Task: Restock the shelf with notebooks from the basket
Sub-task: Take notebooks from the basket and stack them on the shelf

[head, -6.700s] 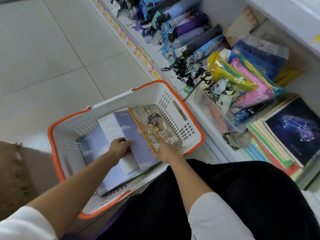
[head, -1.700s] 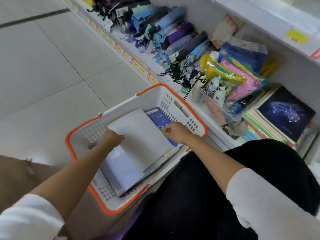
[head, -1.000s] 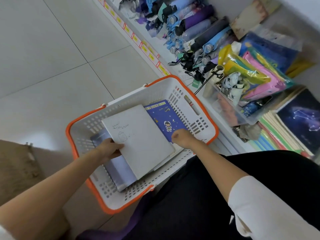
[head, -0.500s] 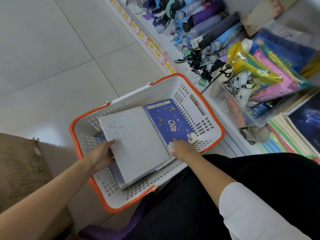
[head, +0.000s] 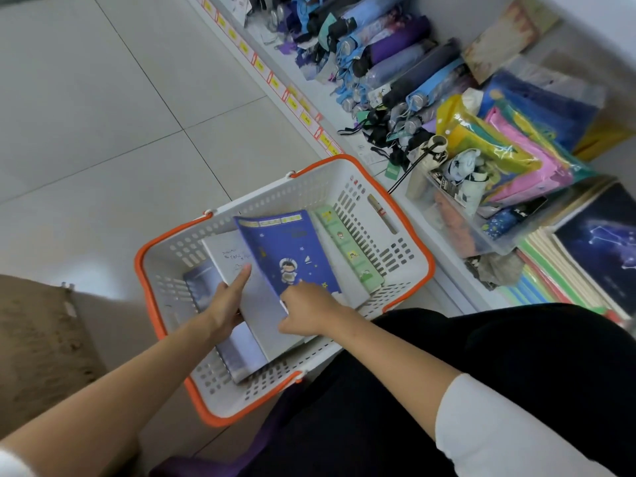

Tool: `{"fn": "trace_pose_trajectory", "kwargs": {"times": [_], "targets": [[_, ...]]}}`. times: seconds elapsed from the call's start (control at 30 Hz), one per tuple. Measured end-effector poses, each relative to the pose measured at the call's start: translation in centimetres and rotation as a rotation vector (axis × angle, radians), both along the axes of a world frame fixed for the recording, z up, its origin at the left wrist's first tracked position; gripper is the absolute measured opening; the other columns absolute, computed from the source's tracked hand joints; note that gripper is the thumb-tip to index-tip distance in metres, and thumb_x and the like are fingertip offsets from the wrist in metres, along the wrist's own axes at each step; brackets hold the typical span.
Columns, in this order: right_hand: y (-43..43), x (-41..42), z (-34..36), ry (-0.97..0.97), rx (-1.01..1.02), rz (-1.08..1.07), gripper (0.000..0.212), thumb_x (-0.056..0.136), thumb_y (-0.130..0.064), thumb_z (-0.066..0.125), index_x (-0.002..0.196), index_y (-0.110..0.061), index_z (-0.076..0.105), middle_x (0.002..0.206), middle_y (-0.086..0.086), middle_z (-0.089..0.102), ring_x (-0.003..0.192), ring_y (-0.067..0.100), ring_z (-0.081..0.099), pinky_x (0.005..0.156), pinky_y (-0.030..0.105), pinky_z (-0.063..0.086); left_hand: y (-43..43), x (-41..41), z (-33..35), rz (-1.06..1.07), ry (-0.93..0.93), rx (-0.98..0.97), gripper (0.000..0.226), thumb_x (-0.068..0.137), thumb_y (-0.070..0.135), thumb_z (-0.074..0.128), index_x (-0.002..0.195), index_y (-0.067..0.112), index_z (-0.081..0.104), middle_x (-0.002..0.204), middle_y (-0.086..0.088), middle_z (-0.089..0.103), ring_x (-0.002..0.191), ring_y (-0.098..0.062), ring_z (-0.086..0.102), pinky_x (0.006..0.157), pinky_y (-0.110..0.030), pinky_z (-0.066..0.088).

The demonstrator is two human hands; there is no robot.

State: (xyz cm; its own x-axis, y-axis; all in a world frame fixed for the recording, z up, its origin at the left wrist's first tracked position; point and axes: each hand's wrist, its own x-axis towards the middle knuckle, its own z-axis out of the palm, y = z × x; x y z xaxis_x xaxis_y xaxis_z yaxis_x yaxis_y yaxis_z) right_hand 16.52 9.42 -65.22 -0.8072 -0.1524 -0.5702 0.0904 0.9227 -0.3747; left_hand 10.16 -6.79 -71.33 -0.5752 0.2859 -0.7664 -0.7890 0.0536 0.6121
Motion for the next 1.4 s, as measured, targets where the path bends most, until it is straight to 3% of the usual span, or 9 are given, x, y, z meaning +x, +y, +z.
{"fn": "trace_pose_trajectory", "kwargs": {"times": [0.1,0.17,0.3,0.43,0.6,0.77,1.0,1.1,1.4], "targets": [[-2.2,0.6,0.3,-0.011,-0.038,0.077,0.016,0.077,-0.021,0.061,0.075,-0.006,0.058,0.067,0.008,0.056,0.061,0.028,0.051,0.051,0.030,0.040,0.5,0.4,-0.6,0.076,0.001,-0.086,0.058,0.078,0.037,0.078,0.125,0.012,0.055,0.116,-0.013,0.068,0.088,-0.028,0.070,0.069,-0.039,0.059],[-2.1,0.6,0.2,-0.056,-0.108,0.049,0.023,0.084,-0.019,0.056,0.100,-0.006,0.067,0.097,0.012,0.069,0.088,0.033,0.062,0.074,0.039,0.053,0.6,0.8,-0.7,0.092,0.073,-0.146,0.036,0.086,0.004,0.067,0.120,0.007,0.056,0.119,-0.022,0.064,0.079,-0.027,0.066,0.057,-0.034,0.054],[2.2,0.3,1.4,-0.066,-0.196,-0.221,0.048,0.093,-0.018,0.054,0.140,-0.014,0.047,0.144,0.007,0.048,0.128,0.026,0.048,0.105,0.037,0.041,0.5,0.1,1.4,0.055,0.100,-0.050,0.045,0.083,-0.002,0.067,0.127,0.004,0.055,0.122,-0.019,0.064,0.087,-0.028,0.066,0.060,-0.033,0.060],[7.4,0.4,3.6,0.043,-0.294,-0.546,0.045,0.093,-0.024,0.056,0.136,-0.010,0.048,0.133,0.004,0.054,0.122,0.027,0.052,0.102,0.036,0.042,1.3,-1.3,5.9,-0.045,0.123,0.088,0.045,0.084,0.002,0.066,0.127,0.007,0.058,0.121,-0.013,0.066,0.096,-0.028,0.067,0.076,-0.036,0.060],[10.6,1.2,6.6,0.102,-0.459,-0.864,0.069,0.084,-0.062,0.053,0.130,-0.010,0.050,0.125,-0.005,0.050,0.117,0.017,0.049,0.102,0.034,0.038,4.1,-1.8,12.3,-0.165,0.144,0.238,0.028,0.088,0.006,0.061,0.114,0.014,0.064,0.108,-0.008,0.072,0.084,-0.022,0.073,0.067,-0.034,0.060],[13.8,2.6,11.7,0.489,-0.588,-1.155,0.020,0.086,-0.025,0.070,0.078,-0.006,0.068,0.076,0.009,0.062,0.063,0.021,0.058,0.063,0.031,0.043,8.6,-2.6,18.0,-0.294,0.304,0.185,0.037,0.085,0.006,0.066,0.122,0.008,0.061,0.115,-0.013,0.069,0.082,-0.025,0.073,0.071,-0.037,0.061],[19.3,8.6,18.8,0.618,-0.853,-1.218,0.023,0.094,-0.003,0.053,0.096,-0.021,0.068,0.092,0.007,0.073,0.077,0.026,0.071,0.076,0.043,0.057,17.8,0.7,24.8,-0.252,0.454,0.248,0.030,0.084,0.001,0.064,0.112,0.012,0.062,0.099,-0.009,0.071,0.065,-0.021,0.072,0.050,-0.031,0.056],[21.4,11.8,20.8,0.669,-0.940,-1.131,0.043,0.090,-0.002,0.057,0.122,-0.031,0.058,0.113,0.006,0.071,0.100,0.033,0.068,0.087,0.048,0.054,21.5,2.2,27.6,-0.269,0.569,0.320,0.033,0.083,0.002,0.067,0.114,0.011,0.063,0.105,-0.010,0.072,0.081,-0.027,0.072,0.065,-0.036,0.058],[28.0,20.5,27.8,1.074,-0.749,-1.252,0.050,0.084,0.001,0.065,0.124,-0.027,0.059,0.113,0.000,0.071,0.101,0.025,0.069,0.093,0.045,0.053,33.8,6.9,35.2,-0.513,0.754,0.371,0.035,0.085,0.006,0.064,0.119,0.007,0.060,0.109,-0.012,0.070,0.091,-0.032,0.070,0.077,-0.042,0.058]]}}
